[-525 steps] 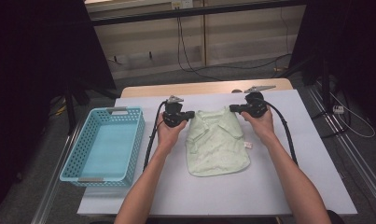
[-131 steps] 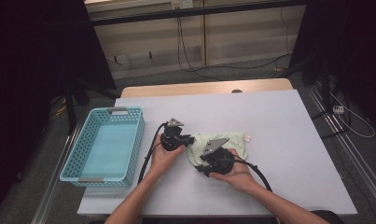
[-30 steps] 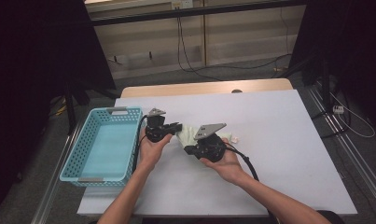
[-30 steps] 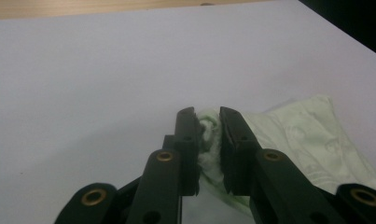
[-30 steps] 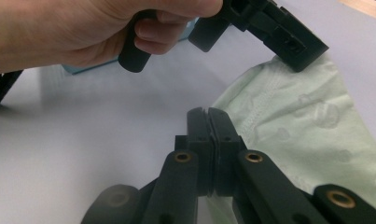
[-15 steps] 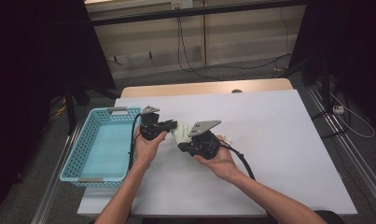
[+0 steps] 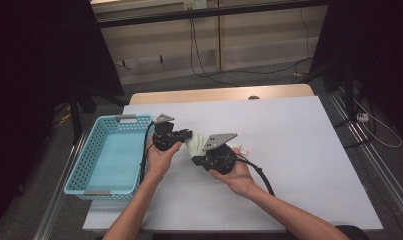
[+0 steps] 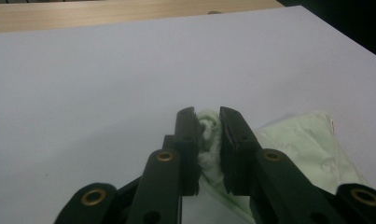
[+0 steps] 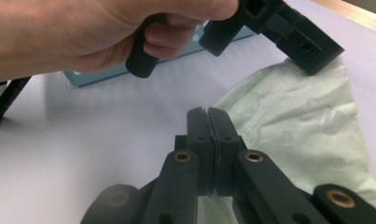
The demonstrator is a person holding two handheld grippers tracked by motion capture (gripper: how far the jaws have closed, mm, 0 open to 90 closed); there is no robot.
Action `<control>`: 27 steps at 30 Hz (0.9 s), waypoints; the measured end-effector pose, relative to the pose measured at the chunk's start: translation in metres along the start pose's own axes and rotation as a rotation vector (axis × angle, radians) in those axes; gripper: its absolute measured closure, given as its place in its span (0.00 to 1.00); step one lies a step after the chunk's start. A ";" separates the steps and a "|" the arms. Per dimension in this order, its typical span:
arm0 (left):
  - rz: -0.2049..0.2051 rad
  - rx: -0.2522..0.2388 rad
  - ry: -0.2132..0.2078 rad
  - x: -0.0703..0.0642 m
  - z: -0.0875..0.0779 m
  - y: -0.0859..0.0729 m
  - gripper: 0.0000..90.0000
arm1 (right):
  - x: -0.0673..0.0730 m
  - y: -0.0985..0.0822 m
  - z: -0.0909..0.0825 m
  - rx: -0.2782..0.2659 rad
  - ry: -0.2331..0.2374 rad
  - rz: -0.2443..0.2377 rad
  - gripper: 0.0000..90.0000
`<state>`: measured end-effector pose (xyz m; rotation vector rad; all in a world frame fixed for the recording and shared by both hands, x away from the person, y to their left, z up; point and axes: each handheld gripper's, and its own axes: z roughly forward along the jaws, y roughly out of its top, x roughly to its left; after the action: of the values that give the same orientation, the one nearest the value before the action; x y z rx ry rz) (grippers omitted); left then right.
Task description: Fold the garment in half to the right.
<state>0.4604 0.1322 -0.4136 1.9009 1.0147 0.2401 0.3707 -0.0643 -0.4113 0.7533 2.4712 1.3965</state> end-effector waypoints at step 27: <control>0.020 0.001 -0.032 -0.021 0.019 0.007 0.87 | -0.004 -0.011 -0.016 -0.024 -0.034 0.050 1.00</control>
<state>0.4614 0.1033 -0.4129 1.9104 0.9753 0.2202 0.3643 -0.0831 -0.4127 0.8319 2.4223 1.4155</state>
